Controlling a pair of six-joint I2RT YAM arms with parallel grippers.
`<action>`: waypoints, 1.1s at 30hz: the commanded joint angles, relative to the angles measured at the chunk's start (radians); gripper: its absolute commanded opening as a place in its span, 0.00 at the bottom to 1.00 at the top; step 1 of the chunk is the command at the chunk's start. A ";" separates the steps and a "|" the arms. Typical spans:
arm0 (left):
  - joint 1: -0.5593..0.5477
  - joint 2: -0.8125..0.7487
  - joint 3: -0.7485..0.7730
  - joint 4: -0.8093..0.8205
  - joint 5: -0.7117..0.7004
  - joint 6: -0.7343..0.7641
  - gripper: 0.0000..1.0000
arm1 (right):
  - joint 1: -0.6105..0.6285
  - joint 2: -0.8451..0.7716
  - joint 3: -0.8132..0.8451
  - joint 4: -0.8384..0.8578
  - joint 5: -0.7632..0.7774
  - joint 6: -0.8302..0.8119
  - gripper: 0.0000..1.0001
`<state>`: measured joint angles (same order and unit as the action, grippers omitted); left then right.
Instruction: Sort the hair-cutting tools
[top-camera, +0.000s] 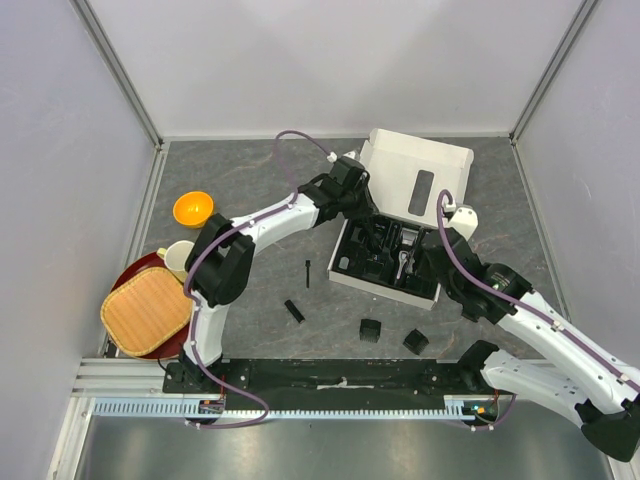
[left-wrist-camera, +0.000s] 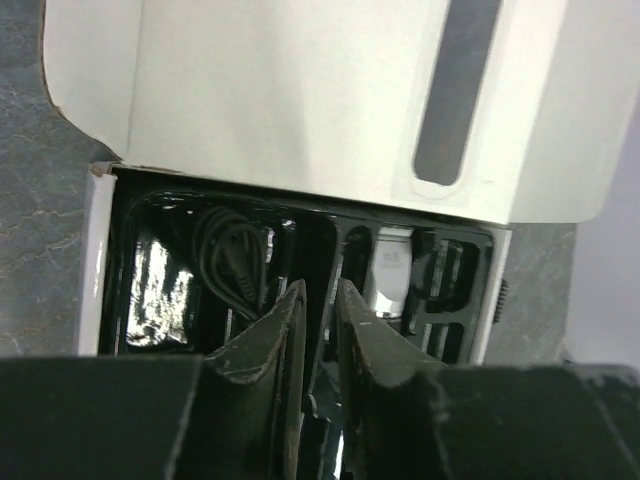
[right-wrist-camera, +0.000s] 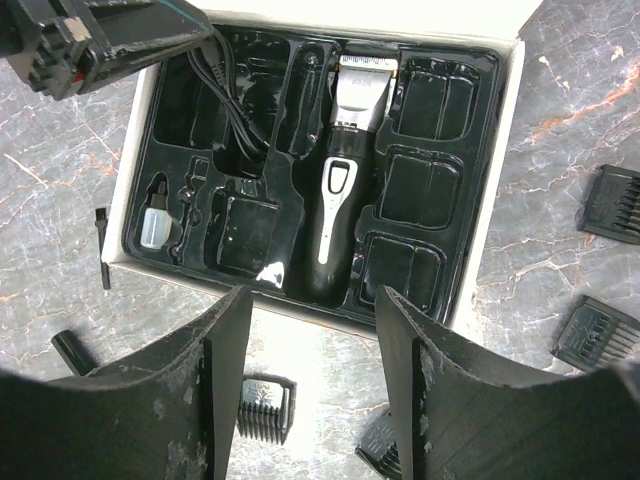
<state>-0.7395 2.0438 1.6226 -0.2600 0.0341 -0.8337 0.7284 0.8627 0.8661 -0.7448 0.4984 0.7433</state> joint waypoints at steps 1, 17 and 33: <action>-0.004 0.049 0.017 0.034 -0.031 0.070 0.21 | -0.004 -0.017 -0.009 -0.005 0.015 0.013 0.61; -0.006 0.068 -0.032 -0.038 -0.171 0.099 0.18 | -0.004 -0.002 -0.010 -0.007 0.025 0.007 0.62; -0.006 -0.037 -0.023 -0.082 -0.181 0.117 0.26 | -0.004 0.001 -0.004 -0.007 0.026 0.002 0.62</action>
<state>-0.7483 2.1151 1.5780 -0.3668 -0.1284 -0.7700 0.7280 0.8635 0.8570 -0.7513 0.4988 0.7467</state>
